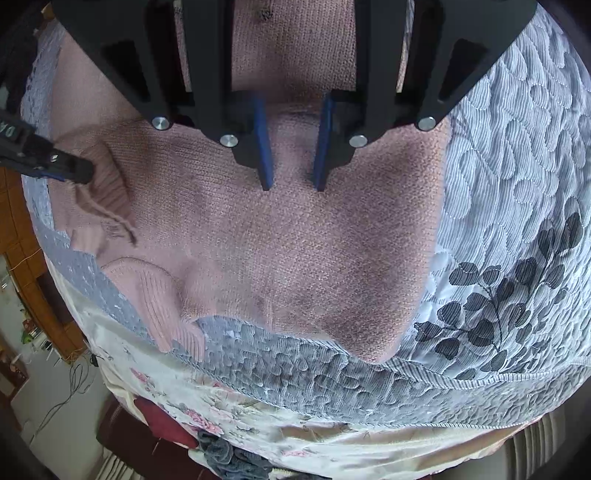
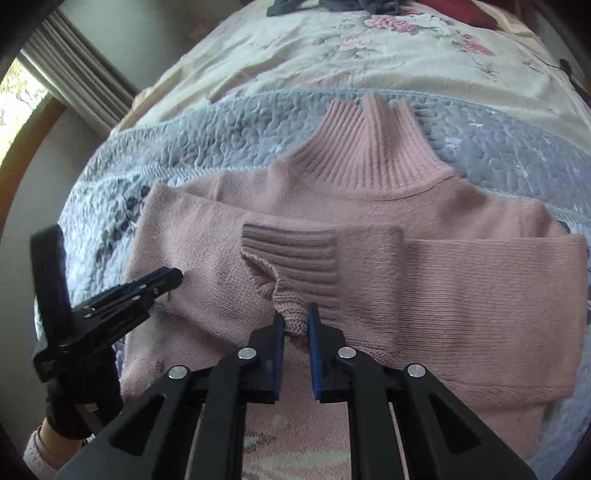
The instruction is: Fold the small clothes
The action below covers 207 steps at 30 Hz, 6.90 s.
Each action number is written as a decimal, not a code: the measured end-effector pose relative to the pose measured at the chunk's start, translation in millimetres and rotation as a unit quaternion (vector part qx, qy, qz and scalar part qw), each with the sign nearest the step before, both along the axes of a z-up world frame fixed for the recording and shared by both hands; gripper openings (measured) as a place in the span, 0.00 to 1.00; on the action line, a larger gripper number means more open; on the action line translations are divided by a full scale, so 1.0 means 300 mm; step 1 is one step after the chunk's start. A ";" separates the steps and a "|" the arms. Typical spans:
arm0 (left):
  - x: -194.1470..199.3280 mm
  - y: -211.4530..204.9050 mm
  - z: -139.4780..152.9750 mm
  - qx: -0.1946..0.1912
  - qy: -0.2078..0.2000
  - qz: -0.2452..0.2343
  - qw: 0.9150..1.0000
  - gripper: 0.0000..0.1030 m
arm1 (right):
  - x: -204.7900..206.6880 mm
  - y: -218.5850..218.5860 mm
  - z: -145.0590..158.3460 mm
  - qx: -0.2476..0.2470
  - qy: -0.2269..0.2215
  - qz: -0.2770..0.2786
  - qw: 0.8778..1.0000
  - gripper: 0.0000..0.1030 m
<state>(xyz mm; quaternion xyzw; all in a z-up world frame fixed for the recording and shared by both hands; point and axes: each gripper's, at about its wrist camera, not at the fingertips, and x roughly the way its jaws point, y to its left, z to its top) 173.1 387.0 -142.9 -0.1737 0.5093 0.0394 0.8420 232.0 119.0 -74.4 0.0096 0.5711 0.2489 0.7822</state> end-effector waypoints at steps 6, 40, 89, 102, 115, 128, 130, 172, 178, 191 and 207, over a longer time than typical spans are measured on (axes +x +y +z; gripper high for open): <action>0.004 -0.010 0.000 0.010 0.003 0.001 1.000 0.22 | 0.022 -0.241 0.116 0.049 -0.007 -0.063 0.997 0.11; 0.110 -0.174 0.004 0.060 0.021 -0.060 0.996 0.30 | 0.041 -0.463 -0.138 -0.031 0.019 -0.098 0.995 0.15; 0.662 -0.274 0.094 -0.028 -0.065 -0.142 0.987 0.06 | 0.662 -0.155 -0.061 0.124 -0.021 0.013 0.992 0.10; 0.278 -0.247 0.207 -0.046 -0.126 -0.201 0.970 0.06 | 0.264 -0.226 0.106 0.144 -0.078 0.103 0.981 0.10; -0.012 -0.163 0.089 -0.131 -0.055 -0.183 0.973 0.11 | -0.034 -0.360 0.001 0.087 -0.011 0.109 0.990 0.19; 0.075 -0.245 -0.044 -0.227 0.030 -0.122 0.966 0.00 | 0.033 -0.308 -0.196 0.156 0.130 -0.009 0.979 0.21; 0.089 -0.248 -0.055 -0.228 0.036 -0.121 0.965 0.00 | 0.046 -0.319 -0.194 0.167 0.132 -0.012 0.977 0.13; 0.064 -0.170 -0.092 -0.212 0.030 -0.093 0.972 0.11 | 0.029 -0.317 -0.242 0.122 0.104 -0.006 0.987 0.09; -0.124 -0.219 0.073 -0.105 -0.003 -0.054 0.993 0.48 | -0.117 -0.408 -0.104 0.142 0.060 -0.038 0.987 0.29; -0.969 -0.139 0.238 0.043 0.008 -0.003 0.999 0.59 | -0.908 -0.762 0.065 0.069 -0.001 -0.094 0.993 0.47; -1.245 -0.089 0.140 0.028 0.058 0.014 0.998 0.65 | -1.152 -0.833 -0.093 0.025 0.043 -0.104 0.993 0.47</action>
